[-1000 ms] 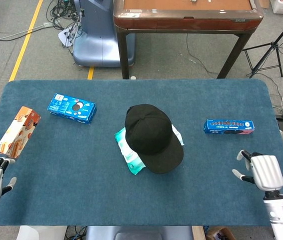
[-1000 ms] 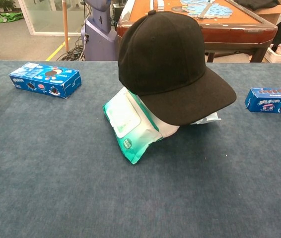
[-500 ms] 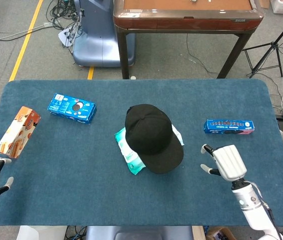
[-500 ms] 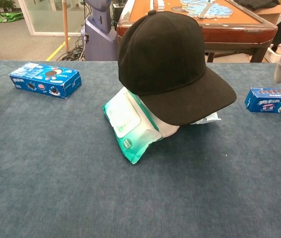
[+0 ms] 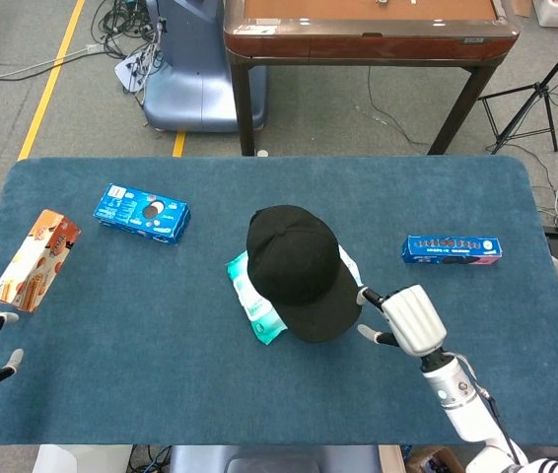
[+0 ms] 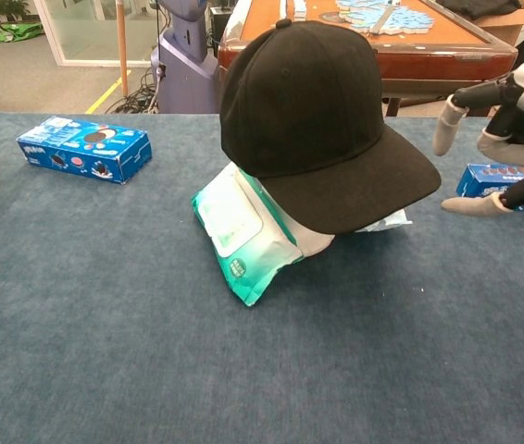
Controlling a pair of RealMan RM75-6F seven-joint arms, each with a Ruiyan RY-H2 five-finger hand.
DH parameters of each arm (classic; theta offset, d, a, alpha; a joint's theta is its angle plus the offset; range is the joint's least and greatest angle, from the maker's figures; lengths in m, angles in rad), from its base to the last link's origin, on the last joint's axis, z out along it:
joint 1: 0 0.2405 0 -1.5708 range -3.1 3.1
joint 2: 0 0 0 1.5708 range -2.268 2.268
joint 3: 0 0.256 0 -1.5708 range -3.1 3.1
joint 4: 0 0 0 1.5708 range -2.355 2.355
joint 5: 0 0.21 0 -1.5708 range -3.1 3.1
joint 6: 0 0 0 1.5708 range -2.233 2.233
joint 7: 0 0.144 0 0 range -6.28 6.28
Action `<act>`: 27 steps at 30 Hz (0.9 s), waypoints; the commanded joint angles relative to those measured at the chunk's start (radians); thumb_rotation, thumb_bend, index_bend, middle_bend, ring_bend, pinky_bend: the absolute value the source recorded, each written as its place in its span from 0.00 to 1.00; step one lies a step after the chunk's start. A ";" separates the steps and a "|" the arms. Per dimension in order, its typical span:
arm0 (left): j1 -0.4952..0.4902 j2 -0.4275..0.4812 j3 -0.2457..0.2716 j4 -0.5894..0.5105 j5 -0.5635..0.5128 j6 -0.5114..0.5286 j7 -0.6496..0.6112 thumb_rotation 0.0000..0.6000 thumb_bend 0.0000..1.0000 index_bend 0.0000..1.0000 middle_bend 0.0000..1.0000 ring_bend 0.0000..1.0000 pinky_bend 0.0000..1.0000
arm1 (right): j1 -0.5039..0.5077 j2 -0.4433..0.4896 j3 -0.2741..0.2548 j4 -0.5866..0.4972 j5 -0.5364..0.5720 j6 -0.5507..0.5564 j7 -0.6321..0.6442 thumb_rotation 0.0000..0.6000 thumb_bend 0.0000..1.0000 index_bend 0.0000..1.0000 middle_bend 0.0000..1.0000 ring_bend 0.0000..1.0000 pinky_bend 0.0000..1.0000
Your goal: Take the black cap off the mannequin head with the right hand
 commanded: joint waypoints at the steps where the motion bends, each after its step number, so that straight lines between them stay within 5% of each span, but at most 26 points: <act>1: 0.001 0.002 0.000 -0.002 -0.001 0.000 -0.002 1.00 0.23 0.35 0.35 0.22 0.47 | 0.013 -0.016 -0.003 0.012 -0.005 -0.007 0.003 1.00 0.00 0.49 1.00 0.95 0.98; 27: 0.010 0.021 -0.005 -0.023 -0.016 0.006 -0.008 1.00 0.23 0.35 0.35 0.22 0.47 | 0.087 -0.173 -0.009 0.256 -0.101 0.118 0.115 1.00 0.00 0.46 1.00 0.96 0.99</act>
